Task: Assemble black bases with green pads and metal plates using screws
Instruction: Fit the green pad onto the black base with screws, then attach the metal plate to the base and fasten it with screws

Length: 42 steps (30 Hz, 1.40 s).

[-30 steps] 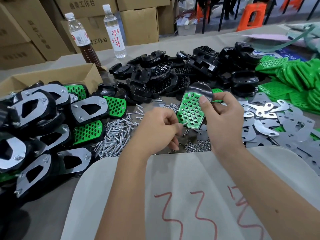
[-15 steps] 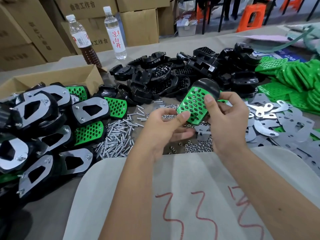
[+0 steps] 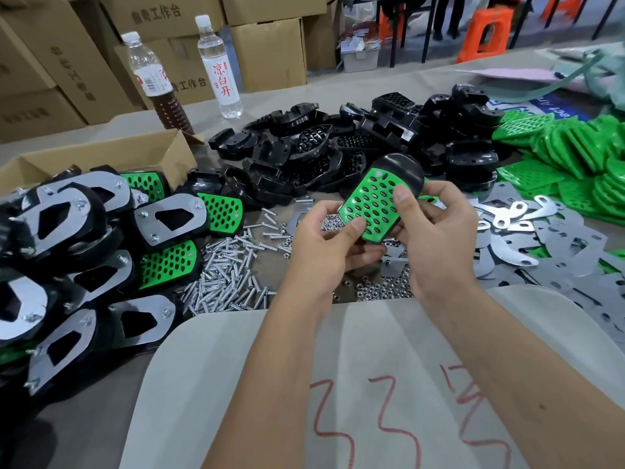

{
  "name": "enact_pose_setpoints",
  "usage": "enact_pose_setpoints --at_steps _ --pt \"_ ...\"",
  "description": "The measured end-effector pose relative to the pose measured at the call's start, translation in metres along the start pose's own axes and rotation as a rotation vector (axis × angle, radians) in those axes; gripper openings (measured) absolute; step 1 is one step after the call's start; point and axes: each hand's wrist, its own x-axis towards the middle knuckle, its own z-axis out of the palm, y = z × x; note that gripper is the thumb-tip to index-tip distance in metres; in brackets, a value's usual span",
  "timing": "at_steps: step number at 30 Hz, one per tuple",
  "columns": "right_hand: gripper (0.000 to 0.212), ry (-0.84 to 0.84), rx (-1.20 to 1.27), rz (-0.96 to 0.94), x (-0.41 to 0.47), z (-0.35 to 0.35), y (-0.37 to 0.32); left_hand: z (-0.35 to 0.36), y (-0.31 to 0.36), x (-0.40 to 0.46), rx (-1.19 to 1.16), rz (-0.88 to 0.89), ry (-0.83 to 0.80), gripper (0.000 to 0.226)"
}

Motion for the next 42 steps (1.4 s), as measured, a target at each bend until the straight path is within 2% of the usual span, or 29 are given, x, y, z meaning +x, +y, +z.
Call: enact_pose_setpoints --at_steps 3,5,8,9,10,12,13,15,17,19,21,24,26,29,31,33,35,37,40,42 --pt "0.008 -0.058 0.004 0.006 -0.001 0.002 -0.001 -0.001 0.003 0.001 0.012 0.021 0.063 0.018" --pt "0.009 -0.012 -0.046 -0.041 -0.002 0.003 -0.002 0.001 0.002 -0.001 0.072 0.033 0.102 0.021" --pt "0.017 0.060 -0.272 -0.261 -0.006 0.003 -0.004 0.005 0.001 0.000 0.463 0.179 0.248 0.032" --pt "0.019 0.066 -0.354 -0.350 -0.009 0.004 -0.006 0.008 0.002 0.000 0.510 0.228 0.251 0.037" --pt "0.020 0.054 -0.433 -0.431 -0.012 0.006 -0.007 0.011 0.006 -0.002 0.443 0.242 0.183 0.042" --pt "0.017 -0.038 -0.587 -0.544 -0.017 0.009 -0.010 0.022 0.011 -0.008 0.149 0.113 -0.021 0.045" --pt "0.016 -0.123 -0.641 -0.567 -0.018 0.010 -0.012 0.026 0.011 -0.010 0.074 0.078 -0.070 0.040" --pt "0.022 -0.296 -0.679 -0.545 -0.017 0.010 -0.016 0.029 0.010 -0.012 0.050 0.071 -0.015 0.029" --pt "0.035 -0.399 -0.653 -0.446 -0.013 0.007 -0.023 0.025 0.012 -0.010 -0.031 0.058 0.084 0.021" --pt "0.042 -0.456 -0.603 -0.329 -0.008 0.000 -0.032 0.020 0.014 -0.008 -0.111 0.012 0.136 0.019" --pt "0.038 -0.462 -0.560 -0.270 -0.003 -0.009 -0.041 0.019 0.013 -0.008 -0.085 -0.002 0.145 0.020" --pt "0.021 -0.342 -0.580 -0.222 0.005 -0.036 -0.056 0.035 0.006 -0.011 -0.021 0.007 0.072 0.021" --pt "0.012 -0.208 -0.687 -0.234 0.014 -0.062 -0.066 0.047 0.001 -0.012 0.025 -0.027 0.050 0.022" --pt "0.009 0.058 -1.178 -0.299 0.031 -0.113 -0.080 0.069 -0.002 -0.013 0.027 -0.107 -0.025 0.023" --pt "0.019 0.203 -1.439 -0.107 0.039 -0.142 -0.088 0.082 -0.003 -0.012 0.047 -0.150 -0.060 0.024" --pt "0.032 0.217 -1.543 0.142 0.041 -0.160 -0.091 0.092 -0.005 -0.012 0.049 -0.183 -0.082 0.025" --pt "0.042 0.171 -1.525 0.236 0.041 -0.167 -0.091 0.100 -0.008 -0.012 0.046 -0.203 -0.098 0.025" --pt "0.038 0.179 -1.428 0.226 0.043 -0.170 -0.092 0.101 -0.010 -0.012 0.046 -0.221 -0.104 0.023" --pt "0.024 0.255 -1.225 0.073 0.045 -0.169 -0.097 0.091 -0.007 -0.010 0.073 -0.222 -0.125 0.021" --pt "0.019 0.313 -1.159 -0.143 0.048 -0.166 -0.099 0.079 -0.004 -0.008 0.120 -0.195 -0.142 0.021"
